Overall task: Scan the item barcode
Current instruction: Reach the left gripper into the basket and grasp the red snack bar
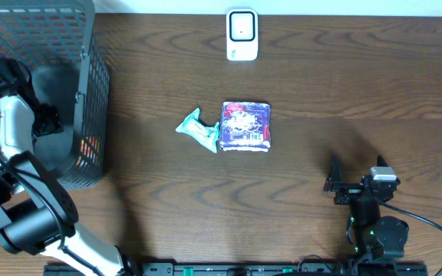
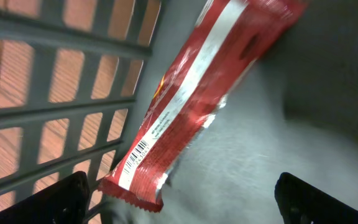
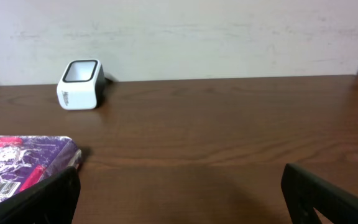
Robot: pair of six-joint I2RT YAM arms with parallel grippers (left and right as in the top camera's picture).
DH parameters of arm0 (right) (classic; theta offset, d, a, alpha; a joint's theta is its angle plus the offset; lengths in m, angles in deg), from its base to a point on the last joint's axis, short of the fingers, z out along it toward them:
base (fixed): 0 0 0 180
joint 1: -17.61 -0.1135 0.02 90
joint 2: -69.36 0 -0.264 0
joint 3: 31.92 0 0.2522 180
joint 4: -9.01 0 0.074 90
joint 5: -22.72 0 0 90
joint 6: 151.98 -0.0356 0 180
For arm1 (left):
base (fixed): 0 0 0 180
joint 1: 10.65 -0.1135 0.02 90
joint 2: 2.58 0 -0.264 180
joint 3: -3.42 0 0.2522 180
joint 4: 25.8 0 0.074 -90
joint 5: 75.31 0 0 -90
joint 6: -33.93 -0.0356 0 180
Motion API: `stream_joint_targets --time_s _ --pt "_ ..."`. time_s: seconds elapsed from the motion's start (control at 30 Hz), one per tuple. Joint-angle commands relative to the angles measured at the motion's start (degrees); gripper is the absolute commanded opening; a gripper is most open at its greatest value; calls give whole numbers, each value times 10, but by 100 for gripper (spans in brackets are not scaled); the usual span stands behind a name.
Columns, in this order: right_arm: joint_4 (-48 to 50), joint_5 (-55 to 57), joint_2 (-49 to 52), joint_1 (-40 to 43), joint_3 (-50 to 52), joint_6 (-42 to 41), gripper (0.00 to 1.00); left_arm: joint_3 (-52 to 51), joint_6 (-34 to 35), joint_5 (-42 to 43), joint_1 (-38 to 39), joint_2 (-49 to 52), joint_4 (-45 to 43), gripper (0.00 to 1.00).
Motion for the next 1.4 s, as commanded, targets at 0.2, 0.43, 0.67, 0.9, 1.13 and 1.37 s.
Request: stream_joint_targets --time_s 0.2,0.43,0.67,0.9,1.13,1.37 --pt "-3 0 -2 -9 0 4 99 -5 -8 10 -21 54 -12 95" --pt "-3 0 -2 -9 0 5 99 -5 -7 25 -22 91 -22 84" --pt "-3 0 -2 -9 0 5 99 -5 -5 53 -32 103 -24 33" --pt "-3 0 -2 -9 0 4 99 -5 56 70 -22 90 11 8" --pt "-3 0 -2 -9 0 5 99 -2 72 188 21 -13 -5 7" --pt "-3 0 -2 -9 0 4 99 -2 126 203 74 -201 -70 7"
